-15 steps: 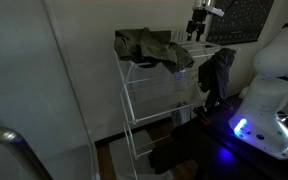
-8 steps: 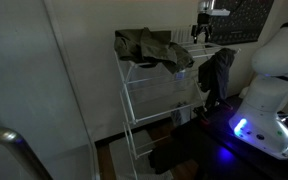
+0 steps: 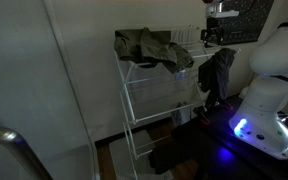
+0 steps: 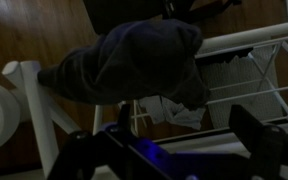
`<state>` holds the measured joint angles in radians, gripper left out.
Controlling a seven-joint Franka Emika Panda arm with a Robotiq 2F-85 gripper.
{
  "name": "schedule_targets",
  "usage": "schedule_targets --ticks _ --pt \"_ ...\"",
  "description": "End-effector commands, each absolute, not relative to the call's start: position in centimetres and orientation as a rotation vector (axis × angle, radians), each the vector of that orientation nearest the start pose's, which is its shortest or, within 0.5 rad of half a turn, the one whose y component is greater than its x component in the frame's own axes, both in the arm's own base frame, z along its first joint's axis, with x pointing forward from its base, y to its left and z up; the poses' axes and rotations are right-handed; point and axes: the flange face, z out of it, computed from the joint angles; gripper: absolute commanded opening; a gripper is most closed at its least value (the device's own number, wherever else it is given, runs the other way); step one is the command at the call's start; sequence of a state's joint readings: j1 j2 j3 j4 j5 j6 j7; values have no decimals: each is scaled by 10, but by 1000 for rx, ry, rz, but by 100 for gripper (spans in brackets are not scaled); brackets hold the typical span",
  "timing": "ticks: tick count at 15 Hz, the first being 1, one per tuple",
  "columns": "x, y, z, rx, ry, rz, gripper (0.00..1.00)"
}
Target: Hang the shirt on the middle rods of the rack
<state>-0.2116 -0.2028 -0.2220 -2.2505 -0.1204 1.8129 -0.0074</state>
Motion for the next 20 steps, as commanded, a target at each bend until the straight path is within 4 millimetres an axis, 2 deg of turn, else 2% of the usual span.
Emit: schedule_targets --ticks 1,6,12,13,14,20 --pt "408 -227 418 -3068 688 520 100" --pt "405 -245 388 -3107 693 583 100" --pt "406 -245 352 -3099 653 733 100" --pt "406 -246 347 -3099 656 751 93" --pt "407 -246 344 -3102 649 770 74" --pt "411 -247 339 -3098 662 810 27"
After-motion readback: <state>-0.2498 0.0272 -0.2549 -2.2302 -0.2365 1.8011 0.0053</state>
